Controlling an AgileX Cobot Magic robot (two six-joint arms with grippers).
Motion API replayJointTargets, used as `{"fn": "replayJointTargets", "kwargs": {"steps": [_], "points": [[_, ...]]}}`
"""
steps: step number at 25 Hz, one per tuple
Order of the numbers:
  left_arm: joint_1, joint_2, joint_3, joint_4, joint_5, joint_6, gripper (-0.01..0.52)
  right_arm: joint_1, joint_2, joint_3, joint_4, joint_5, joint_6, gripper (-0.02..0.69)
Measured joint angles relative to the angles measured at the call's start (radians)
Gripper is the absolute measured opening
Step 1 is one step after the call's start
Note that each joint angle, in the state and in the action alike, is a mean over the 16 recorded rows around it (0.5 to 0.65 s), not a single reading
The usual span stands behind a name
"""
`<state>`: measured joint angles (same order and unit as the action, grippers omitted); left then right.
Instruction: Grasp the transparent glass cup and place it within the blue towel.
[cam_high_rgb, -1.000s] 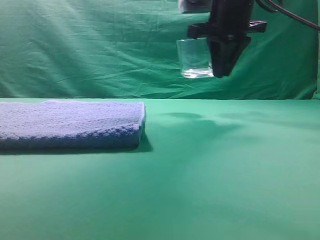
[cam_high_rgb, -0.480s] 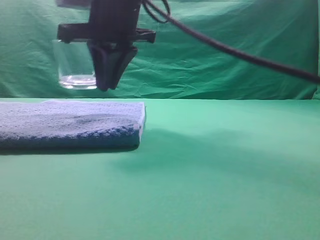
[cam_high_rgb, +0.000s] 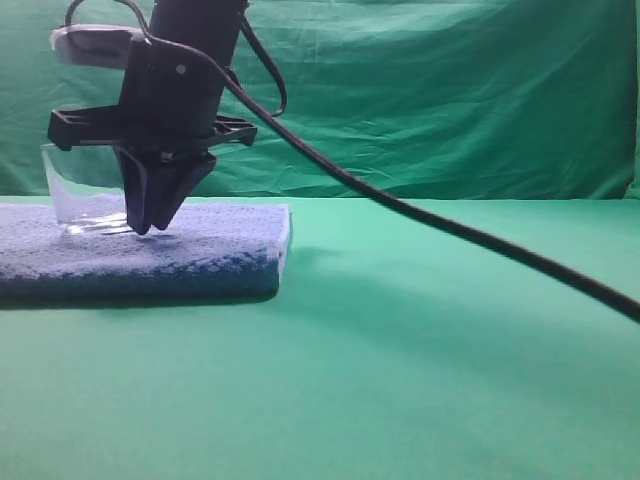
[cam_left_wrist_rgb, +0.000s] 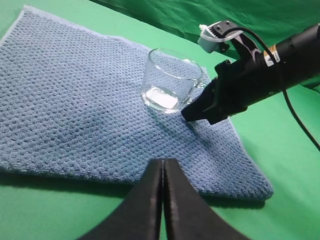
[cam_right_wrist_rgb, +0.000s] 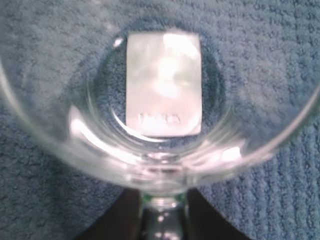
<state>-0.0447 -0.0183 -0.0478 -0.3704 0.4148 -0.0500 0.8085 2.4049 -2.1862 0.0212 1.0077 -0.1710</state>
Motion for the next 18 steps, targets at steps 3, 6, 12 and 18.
{"fn": "replayJointTargets", "kwargs": {"steps": [3,6,12,18], "points": [[0.0,0.0,0.0,0.0,0.0,0.0,0.0,0.0,-0.02,-0.028,-0.021,0.061,0.035,0.455],[0.0,0.0,0.0,0.0,0.0,0.0,0.0,0.0,-0.053,-0.055,-0.053,0.124,0.086,0.427],[0.0,0.0,0.0,0.0,0.0,0.0,0.0,0.0,-0.167,-0.077,-0.133,0.22,0.197,0.241],[0.0,0.0,0.0,0.0,-0.002,0.0,0.0,-0.002,-0.353,0.041,-0.191,0.223,0.27,0.088]]}}
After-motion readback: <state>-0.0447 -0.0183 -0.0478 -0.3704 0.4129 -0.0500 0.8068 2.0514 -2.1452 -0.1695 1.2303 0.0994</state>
